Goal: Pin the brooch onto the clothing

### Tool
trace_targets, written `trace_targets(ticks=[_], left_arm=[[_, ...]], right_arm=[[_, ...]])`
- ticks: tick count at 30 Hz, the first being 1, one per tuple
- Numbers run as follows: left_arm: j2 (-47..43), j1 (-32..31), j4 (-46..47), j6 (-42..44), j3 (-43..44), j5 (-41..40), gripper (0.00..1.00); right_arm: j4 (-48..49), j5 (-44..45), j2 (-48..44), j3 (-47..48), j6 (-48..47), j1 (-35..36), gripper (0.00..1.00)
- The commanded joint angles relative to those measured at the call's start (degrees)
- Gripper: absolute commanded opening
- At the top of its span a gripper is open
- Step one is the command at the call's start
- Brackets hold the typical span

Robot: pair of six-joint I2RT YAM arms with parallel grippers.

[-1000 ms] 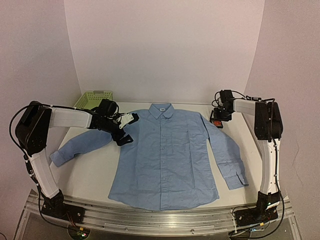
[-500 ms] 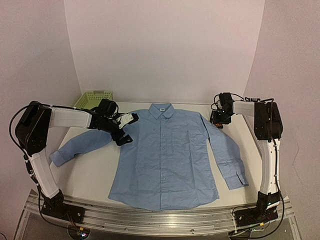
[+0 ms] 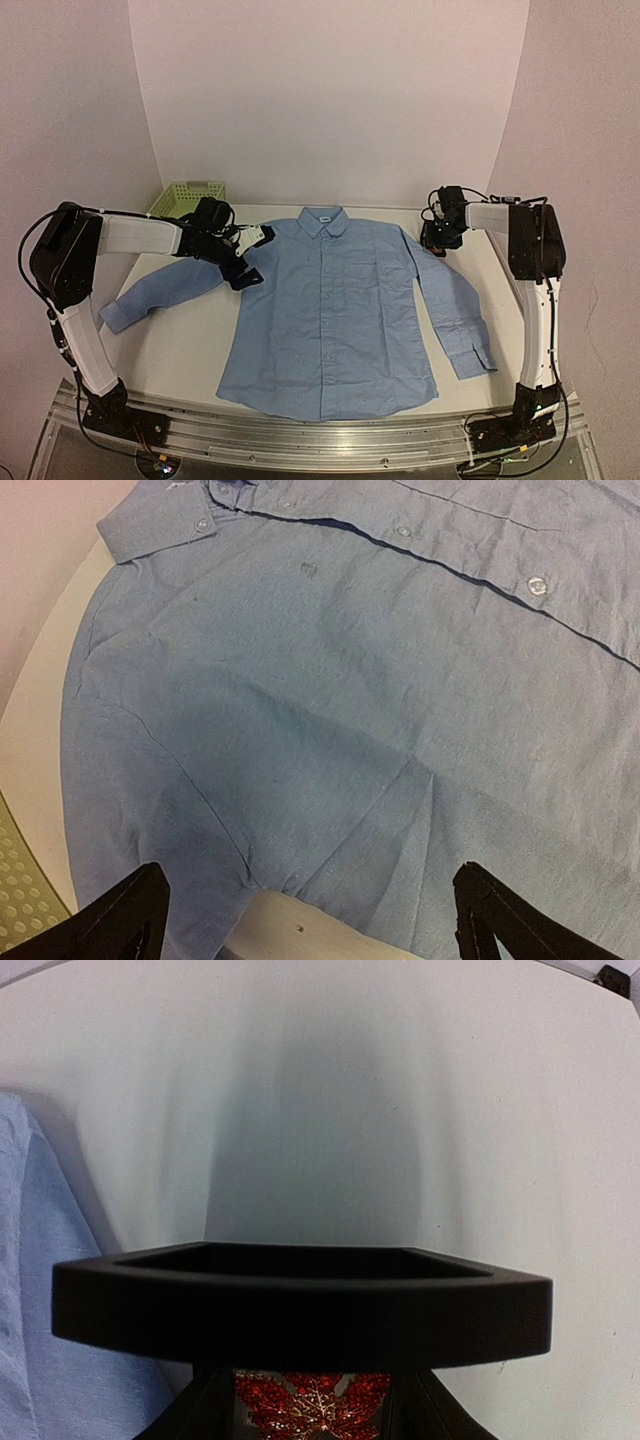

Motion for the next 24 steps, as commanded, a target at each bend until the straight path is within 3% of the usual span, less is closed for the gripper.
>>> trace_targets(ticks=[1,13,24], left_arm=[[0.55,0.51,1.64,0.69,2.11,0.06,1.0],[0.73,0.83,1.58,0.88,1.97,0.05,1.0],[0.48,1.05,1.6,0.88,1.87,0.4,0.99]], right_arm=[[-0.88,-1.14,-0.12,-0.28,-0.37,0.34,0.53],[-0.82,2.55,0.28,-0.34,-0.04,0.34,0.37],[-0.72,0.51,-3.71,2.78,2.0,0.34,0.33]])
